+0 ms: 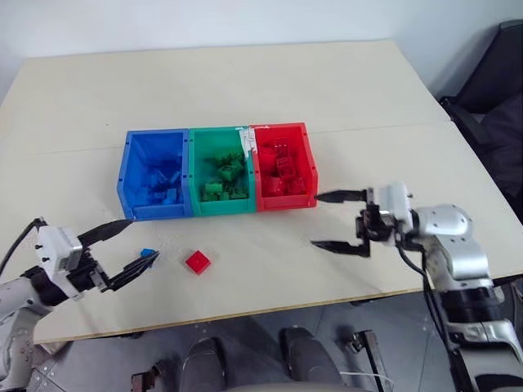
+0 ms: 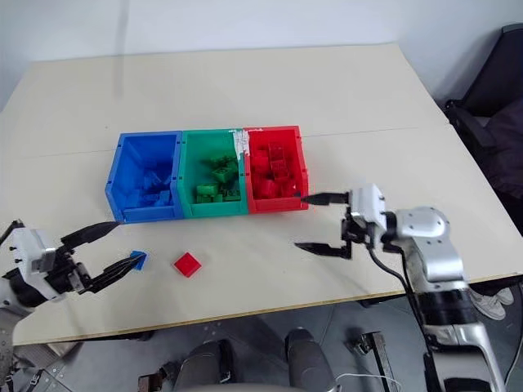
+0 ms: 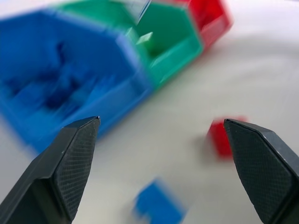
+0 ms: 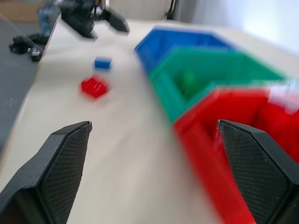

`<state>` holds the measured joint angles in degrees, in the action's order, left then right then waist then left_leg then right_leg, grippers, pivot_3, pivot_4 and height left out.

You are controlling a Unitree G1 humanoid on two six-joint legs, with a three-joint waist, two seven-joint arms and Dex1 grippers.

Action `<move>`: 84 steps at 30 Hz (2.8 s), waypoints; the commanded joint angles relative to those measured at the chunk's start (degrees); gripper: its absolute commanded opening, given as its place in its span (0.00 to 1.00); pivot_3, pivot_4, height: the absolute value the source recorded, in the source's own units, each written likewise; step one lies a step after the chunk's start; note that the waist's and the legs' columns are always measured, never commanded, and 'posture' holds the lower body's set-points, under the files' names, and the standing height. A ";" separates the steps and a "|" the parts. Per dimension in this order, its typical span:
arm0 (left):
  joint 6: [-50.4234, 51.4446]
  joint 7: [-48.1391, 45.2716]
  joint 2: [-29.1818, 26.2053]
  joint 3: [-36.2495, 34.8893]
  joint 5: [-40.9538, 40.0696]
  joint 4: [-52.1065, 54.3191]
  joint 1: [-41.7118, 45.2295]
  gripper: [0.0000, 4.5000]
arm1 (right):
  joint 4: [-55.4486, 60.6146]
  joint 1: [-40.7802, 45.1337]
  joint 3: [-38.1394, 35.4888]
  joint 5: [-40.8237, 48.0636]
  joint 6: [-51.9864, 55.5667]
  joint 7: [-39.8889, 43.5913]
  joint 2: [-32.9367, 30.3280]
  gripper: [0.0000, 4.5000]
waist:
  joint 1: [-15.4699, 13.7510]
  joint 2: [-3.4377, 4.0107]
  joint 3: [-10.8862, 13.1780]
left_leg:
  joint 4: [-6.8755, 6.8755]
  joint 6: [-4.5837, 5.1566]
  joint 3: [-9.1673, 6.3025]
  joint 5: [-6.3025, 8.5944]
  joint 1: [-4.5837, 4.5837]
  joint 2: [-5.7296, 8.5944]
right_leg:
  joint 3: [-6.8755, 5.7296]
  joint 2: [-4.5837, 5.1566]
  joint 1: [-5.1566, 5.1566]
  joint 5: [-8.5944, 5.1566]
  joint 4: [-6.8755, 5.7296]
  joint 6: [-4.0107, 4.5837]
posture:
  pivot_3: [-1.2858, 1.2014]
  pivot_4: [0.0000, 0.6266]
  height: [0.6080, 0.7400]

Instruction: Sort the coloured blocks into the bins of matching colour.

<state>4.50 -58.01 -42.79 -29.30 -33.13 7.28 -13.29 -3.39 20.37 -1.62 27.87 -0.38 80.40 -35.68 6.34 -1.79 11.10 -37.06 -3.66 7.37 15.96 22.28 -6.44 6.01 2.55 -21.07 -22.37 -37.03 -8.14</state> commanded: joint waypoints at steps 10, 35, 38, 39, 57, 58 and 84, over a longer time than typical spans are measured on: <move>8.84 -1.74 -5.18 0.89 -0.43 4.87 -1.80 1.00 | 1.12 -6.32 -4.10 2.91 -3.96 4.49 -3.91 1.00 | -0.20 0.01 0.02 | -0.06 0.11 -0.01 0.07 -0.21 -0.01 | -0.01 0.03 0.37 0.00 0.18 0.00 | 0.52 0.24 1.00; 46.05 29.93 -1.75 25.08 5.45 32.92 6.44 0.96 | 9.23 -5.24 1.16 3.67 -2.10 2.88 -0.29 1.00 | -2.26 0.05 0.01 | -0.28 0.11 -0.23 0.08 -0.23 0.04 | 0.00 0.01 0.56 0.01 0.16 -0.01 | 0.52 0.24 1.00; 45.03 32.09 0.21 26.79 7.77 32.80 5.92 0.80 | 9.40 -6.17 0.73 3.37 -2.47 2.69 -0.42 1.00 | -2.98 0.06 0.01 | -0.41 0.11 -0.26 0.08 -0.24 0.06 | 0.00 0.01 0.63 0.01 0.15 -0.01 | 0.52 0.24 1.00; 44.61 32.44 0.35 27.14 8.75 32.47 5.48 0.73 | 9.46 -6.49 0.53 3.31 -2.55 2.54 -0.56 1.00 | -3.15 0.06 0.01 | -0.44 0.12 -0.27 0.08 -0.25 0.06 | 0.01 0.01 0.66 0.01 0.15 -0.01 | 0.52 0.24 1.00; 24.13 15.28 9.16 34.49 9.59 14.11 35.60 0.31 | 16.11 -15.15 -11.23 5.79 2.03 -17.00 0.08 1.00 | -4.78 0.08 0.00 | -0.60 0.14 -0.27 0.09 -0.21 0.11 | -0.01 0.01 0.68 0.04 0.09 -0.05 | 0.52 0.24 1.00; 24.27 15.65 10.62 36.23 11.24 10.94 39.60 0.31 | 16.82 -15.66 -12.17 6.43 2.92 -18.92 0.59 1.00 | -4.79 0.08 0.00 | -0.66 0.14 -0.28 0.09 -0.20 0.11 | -0.01 0.00 0.69 0.06 0.07 -0.09 | 0.52 0.24 1.00; 5.96 9.79 19.25 34.25 18.34 -9.88 51.97 0.89 | 22.82 -18.64 -11.98 5.77 3.84 -25.83 1.37 1.00 | -4.56 0.12 -0.01 | -0.79 0.16 -0.20 0.10 -0.11 0.07 | 0.17 -0.11 0.43 0.12 -0.15 -0.22 | 0.52 0.24 1.00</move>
<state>9.58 -46.57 -22.37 7.09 -12.18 -8.18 39.37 19.59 0.86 -13.64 32.84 3.95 53.01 -33.30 1.77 -1.67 11.09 -37.86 -3.50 7.17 16.06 22.17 -6.37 6.18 2.45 -20.64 -22.25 -37.23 -8.36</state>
